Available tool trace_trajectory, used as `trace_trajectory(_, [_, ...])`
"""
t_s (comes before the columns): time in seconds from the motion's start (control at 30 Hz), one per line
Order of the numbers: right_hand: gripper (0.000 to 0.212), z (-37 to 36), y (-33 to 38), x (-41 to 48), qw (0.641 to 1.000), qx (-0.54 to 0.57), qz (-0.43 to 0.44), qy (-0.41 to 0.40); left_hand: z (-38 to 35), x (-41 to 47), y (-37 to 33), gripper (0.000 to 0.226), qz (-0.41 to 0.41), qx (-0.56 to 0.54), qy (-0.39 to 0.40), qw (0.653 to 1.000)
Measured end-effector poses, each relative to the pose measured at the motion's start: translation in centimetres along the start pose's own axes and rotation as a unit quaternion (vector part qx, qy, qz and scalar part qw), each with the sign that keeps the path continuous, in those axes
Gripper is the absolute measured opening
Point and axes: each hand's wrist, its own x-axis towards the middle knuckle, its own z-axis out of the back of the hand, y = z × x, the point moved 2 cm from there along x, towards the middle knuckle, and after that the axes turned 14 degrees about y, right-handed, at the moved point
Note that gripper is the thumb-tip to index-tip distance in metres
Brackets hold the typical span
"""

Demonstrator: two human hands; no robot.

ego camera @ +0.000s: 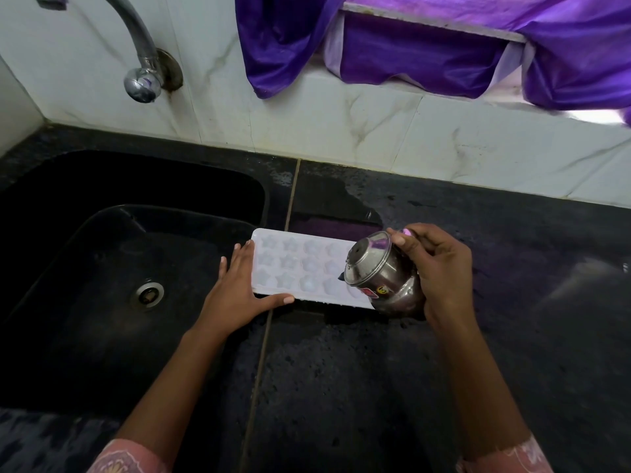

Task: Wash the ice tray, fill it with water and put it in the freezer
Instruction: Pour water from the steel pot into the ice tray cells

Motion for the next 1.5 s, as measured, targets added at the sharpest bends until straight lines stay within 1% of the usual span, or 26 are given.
trace_trajectory(0.2, [0.018,0.0,0.0,-0.1,1.0,-0.009,-0.002,0.001,0.1,-0.3,-0.6,0.112,0.01,-0.004,0.001,1.0])
trace_trajectory(0.3, [0.018,0.0,-0.1,-0.1,1.0,0.0,-0.01,0.0,0.1,-0.2,-0.3,0.113,0.006,0.002,0.001,1.0])
trace_trajectory(0.4, [0.018,0.1,-0.2,-0.2,1.0,0.017,-0.017,-0.007,0.1,-0.2,-0.2,0.114,0.006,0.002,0.002,1.0])
trace_trajectory(0.6, [0.012,0.0,-0.1,-0.1,0.996,0.079,-0.033,-0.031,0.2,-0.4,-0.6,0.113,0.01,-0.004,0.003,1.0])
trace_trajectory(0.87, [0.012,-1.3,0.0,0.5,0.993,0.112,-0.04,-0.015,0.3,-0.5,-0.8,0.112,0.017,-0.005,0.007,1.0])
trace_trajectory(1.1, [0.013,-2.4,-0.3,0.6,0.996,0.082,-0.043,0.001,0.2,-0.5,-0.7,0.112,0.004,-0.015,0.001,1.0])
trace_trajectory(1.23, [0.014,-2.8,-0.3,0.6,0.997,0.063,-0.043,0.007,0.0,-0.1,0.0,0.116,-0.005,-0.006,-0.006,1.0])
trace_trajectory(1.5, [0.018,-2.8,0.1,0.8,0.999,0.02,-0.03,0.01,0.1,-0.3,-0.4,0.113,0.005,-0.007,0.002,1.0])
